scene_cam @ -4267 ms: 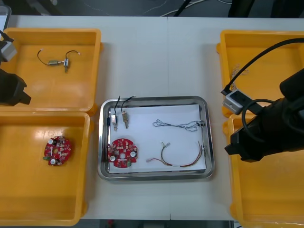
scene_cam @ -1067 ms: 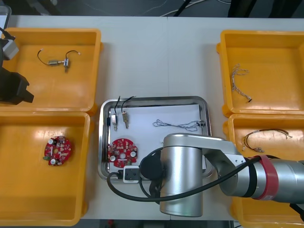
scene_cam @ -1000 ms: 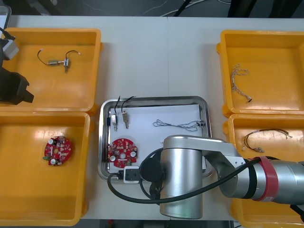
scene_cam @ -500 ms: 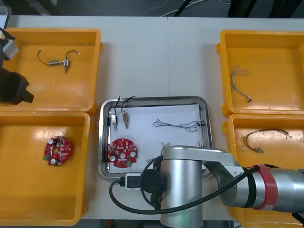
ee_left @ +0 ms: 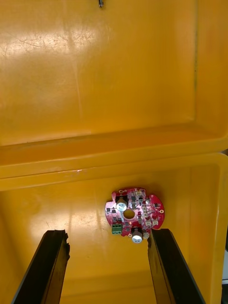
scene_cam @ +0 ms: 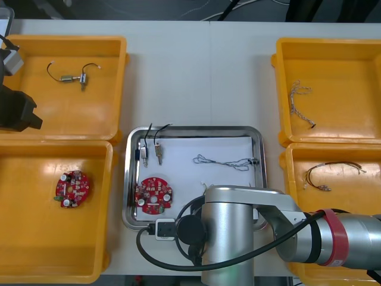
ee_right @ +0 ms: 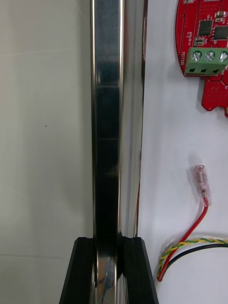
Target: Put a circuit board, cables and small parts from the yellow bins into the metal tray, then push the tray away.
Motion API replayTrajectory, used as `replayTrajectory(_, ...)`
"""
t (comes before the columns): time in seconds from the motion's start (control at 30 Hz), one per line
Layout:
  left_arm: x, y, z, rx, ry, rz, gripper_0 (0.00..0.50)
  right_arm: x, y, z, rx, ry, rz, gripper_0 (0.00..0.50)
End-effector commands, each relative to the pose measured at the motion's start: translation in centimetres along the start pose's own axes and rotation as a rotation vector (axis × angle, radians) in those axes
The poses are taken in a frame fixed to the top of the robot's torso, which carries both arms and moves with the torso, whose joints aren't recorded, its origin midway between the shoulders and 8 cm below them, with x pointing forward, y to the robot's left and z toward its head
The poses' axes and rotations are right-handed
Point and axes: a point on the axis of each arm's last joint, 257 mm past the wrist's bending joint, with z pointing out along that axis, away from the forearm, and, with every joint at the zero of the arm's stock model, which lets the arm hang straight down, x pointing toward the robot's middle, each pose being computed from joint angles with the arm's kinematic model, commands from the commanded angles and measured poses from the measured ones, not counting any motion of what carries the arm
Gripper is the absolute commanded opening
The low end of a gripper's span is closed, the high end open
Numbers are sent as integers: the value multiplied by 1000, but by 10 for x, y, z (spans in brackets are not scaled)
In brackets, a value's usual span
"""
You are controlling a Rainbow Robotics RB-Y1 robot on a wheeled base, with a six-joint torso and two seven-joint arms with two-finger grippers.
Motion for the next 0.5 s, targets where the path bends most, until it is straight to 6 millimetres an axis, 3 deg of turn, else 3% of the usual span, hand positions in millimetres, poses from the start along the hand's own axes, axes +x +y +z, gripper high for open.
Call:
replayTrajectory(0.03,1,0,-5,6,-17,-66,500,-10,11,-1,-12,-32,11,0)
replayTrajectory(0.5,1,0,-5,6,-17,-66,500,10,-25,0,90,4,11,0)
